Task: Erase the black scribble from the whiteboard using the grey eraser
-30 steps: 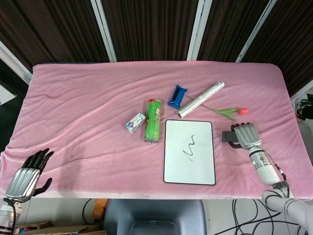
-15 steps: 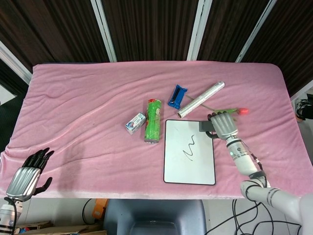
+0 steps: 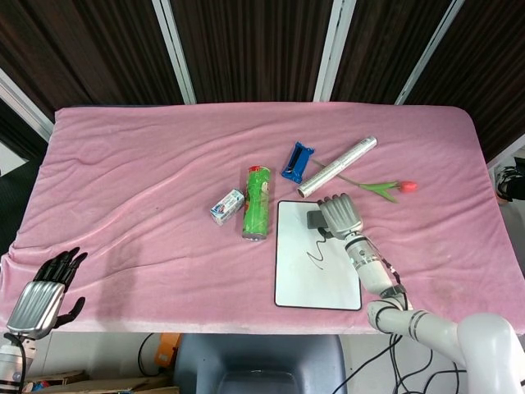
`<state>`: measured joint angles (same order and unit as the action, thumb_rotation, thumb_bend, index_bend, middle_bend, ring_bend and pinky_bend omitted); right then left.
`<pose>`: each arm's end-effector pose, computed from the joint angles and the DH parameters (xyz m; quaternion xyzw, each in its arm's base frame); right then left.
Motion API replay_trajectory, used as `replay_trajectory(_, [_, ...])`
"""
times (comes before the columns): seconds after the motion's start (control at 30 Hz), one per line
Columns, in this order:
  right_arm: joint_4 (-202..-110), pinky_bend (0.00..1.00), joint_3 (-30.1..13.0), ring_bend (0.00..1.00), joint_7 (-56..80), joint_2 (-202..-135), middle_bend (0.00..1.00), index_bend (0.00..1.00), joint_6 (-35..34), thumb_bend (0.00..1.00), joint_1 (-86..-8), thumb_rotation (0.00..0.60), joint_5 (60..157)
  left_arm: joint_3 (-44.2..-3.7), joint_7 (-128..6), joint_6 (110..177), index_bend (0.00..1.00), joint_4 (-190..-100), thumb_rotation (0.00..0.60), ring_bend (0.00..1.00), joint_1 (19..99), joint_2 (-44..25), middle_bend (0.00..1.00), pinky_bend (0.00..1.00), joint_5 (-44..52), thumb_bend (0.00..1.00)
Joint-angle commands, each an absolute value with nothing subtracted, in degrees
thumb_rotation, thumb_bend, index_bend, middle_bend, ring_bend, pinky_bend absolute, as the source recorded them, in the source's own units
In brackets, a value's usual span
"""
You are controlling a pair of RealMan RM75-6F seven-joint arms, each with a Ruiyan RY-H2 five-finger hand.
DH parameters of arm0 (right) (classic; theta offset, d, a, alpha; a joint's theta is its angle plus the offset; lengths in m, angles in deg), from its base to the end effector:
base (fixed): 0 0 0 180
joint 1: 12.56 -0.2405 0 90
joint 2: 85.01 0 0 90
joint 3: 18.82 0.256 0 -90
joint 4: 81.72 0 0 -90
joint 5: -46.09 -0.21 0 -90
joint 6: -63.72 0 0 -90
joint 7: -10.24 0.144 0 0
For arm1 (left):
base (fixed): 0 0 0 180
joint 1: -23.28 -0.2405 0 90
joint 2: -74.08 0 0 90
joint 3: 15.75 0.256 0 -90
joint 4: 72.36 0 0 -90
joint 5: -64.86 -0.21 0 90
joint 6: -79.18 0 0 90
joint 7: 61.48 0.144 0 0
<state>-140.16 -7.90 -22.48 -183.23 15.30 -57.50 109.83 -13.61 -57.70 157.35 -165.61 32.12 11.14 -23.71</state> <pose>-0.1998 -0.3964 -0.0355 0.7830 -0.2442 0.2292 0.5242 -0.3060 0.1810 0.1347 -0.6733 -0.3895 -0.3306 0.5345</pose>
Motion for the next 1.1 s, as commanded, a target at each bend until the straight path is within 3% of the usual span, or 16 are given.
replay_trajectory(0.03, [-140.91,0.61,-8.98,0.67,-21.75,-182.80,0.68,0.99,14.96,0.42,-57.04,0.600,111.03,-13.61,-57.70,157.45,0.00,-165.63,0.600,0.00,32.07,11.14,0.00,0.12,-23.77,0.39])
replay_trajectory(1.1, [-161.07,0.61,-20.34,0.67,-25.05,-177.49,0.68,0.99,10.30,0.42,-52.30,0.600,124.07,-13.48,-57.86,157.54,0.00,-165.60,0.600,0.00,32.06,11.27,0.00,0.12,-24.20,0.39])
